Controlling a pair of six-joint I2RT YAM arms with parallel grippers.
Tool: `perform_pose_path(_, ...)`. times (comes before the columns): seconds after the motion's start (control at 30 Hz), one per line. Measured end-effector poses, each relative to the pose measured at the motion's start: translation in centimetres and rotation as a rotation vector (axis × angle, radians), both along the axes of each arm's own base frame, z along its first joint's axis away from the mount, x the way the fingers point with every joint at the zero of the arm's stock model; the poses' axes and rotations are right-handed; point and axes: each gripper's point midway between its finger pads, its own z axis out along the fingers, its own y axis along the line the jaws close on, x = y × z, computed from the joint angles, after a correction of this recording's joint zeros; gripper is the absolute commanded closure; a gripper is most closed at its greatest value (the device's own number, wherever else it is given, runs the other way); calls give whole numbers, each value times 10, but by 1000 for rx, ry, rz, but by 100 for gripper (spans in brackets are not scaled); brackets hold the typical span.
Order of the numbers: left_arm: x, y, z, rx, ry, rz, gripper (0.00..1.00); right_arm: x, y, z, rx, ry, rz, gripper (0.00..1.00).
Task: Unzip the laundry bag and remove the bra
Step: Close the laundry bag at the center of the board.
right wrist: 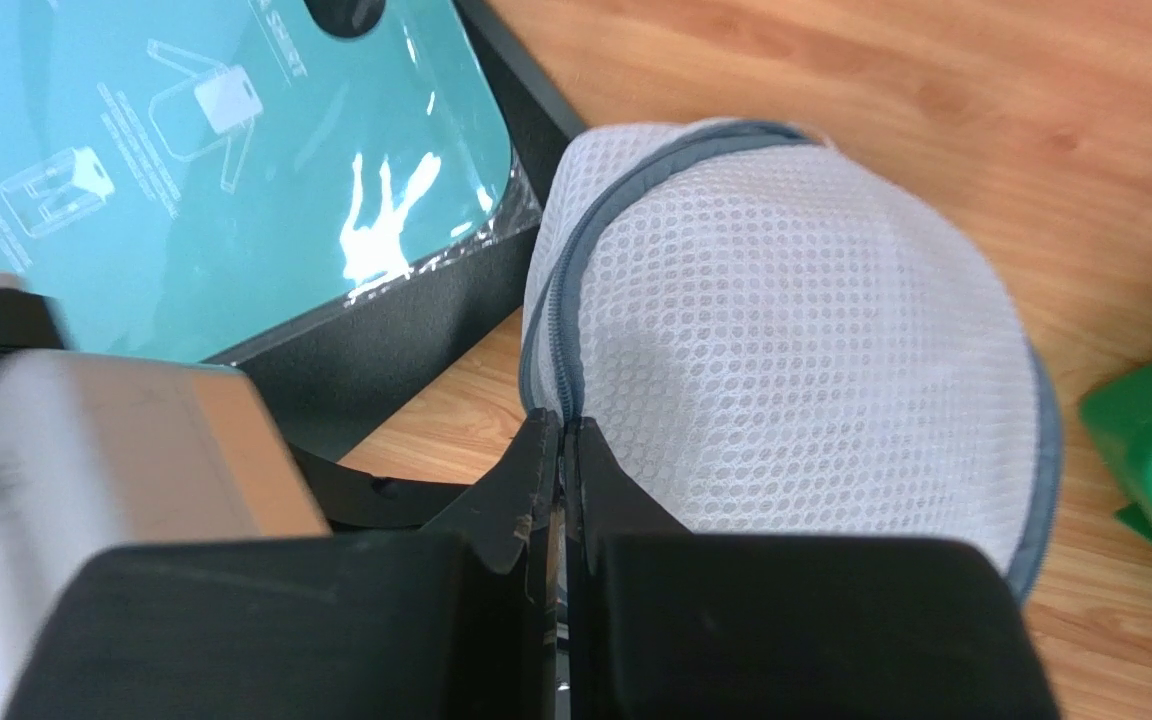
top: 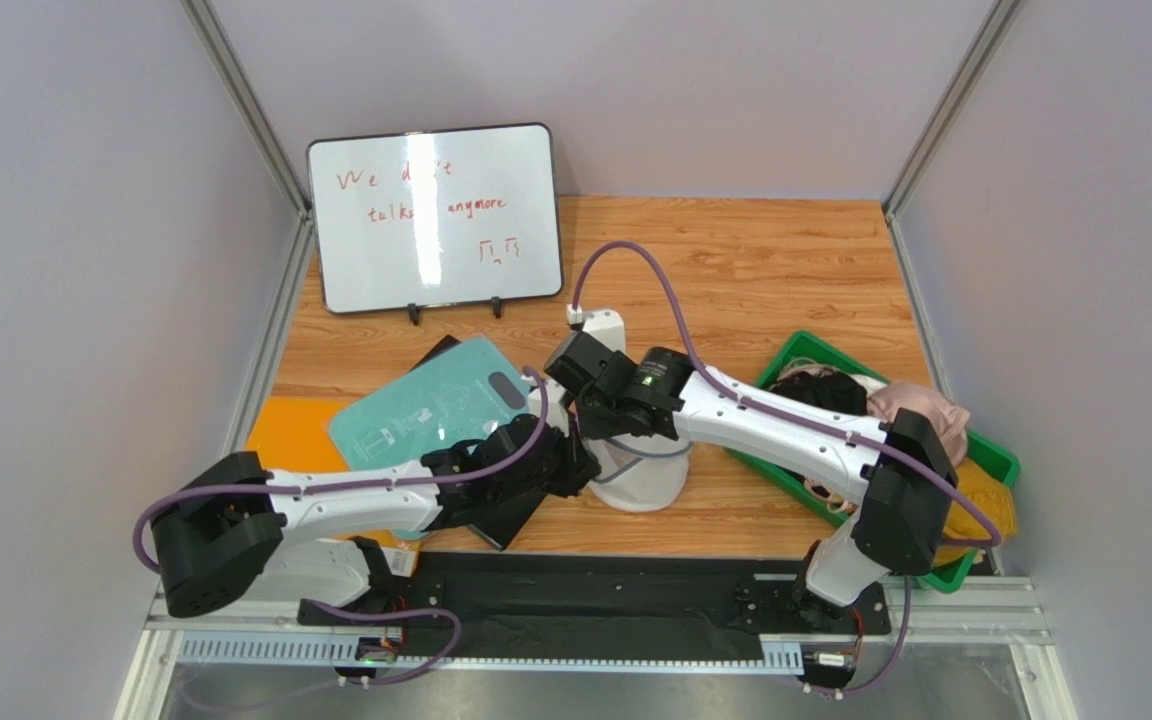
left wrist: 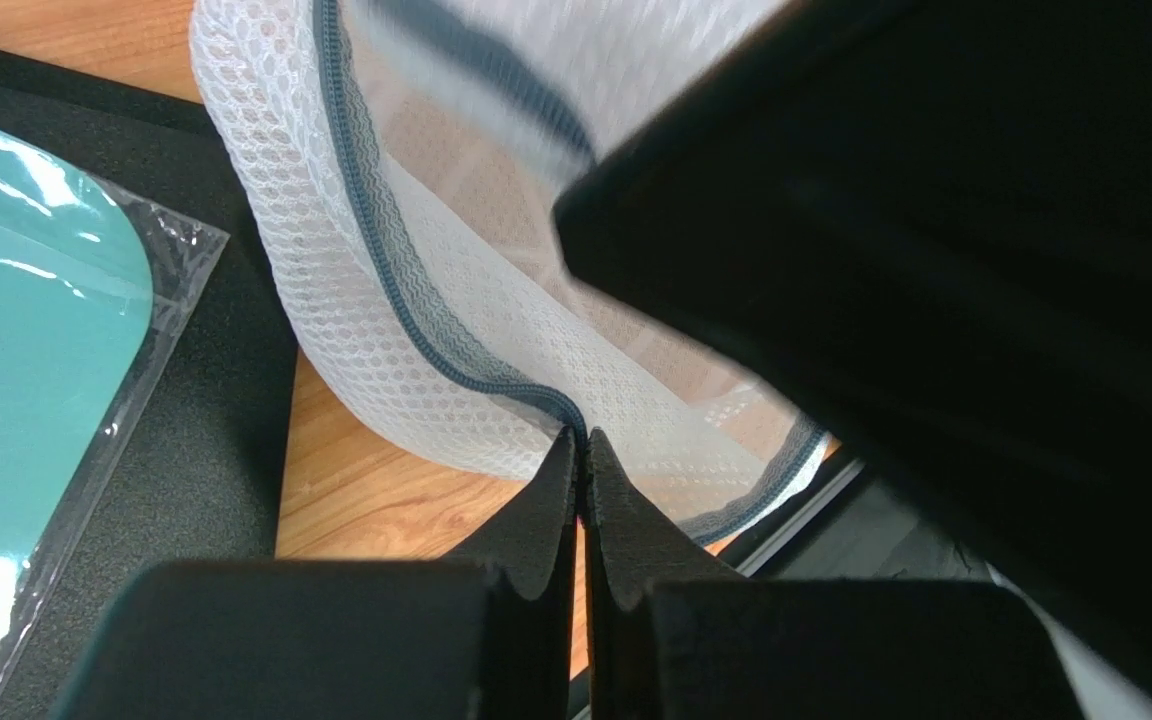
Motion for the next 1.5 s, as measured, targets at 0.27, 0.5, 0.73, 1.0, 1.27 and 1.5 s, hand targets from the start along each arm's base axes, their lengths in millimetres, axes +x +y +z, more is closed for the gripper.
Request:
perform_pose_path(0.27, -1, 17, 9, 9, -23, 31, 59, -21, 5, -30, 53, 72, 12, 100)
perform_pose_path(0.5, -7, 39, 54, -80, -82, 62, 36, -30, 2, -47, 59, 107, 5, 100)
perform_pose_path(0.73, -8, 67, 55, -34, -92, 127, 31, -39, 7, -52, 81, 120, 19, 81)
perform_pose_path(1.0, 8, 96, 36, 55, -56, 217, 29, -52, 13, -39, 122, 118, 54, 24)
perform_pose_path(1.27, 21, 119, 40, 64, -66, 282, 26, -65, 10, -7, 178, 81, 109, 16)
perform_pose_path(1.5, 26, 129, 35, 92, -57, 294, 21, -72, -3, 9, 182, 65, 129, 6)
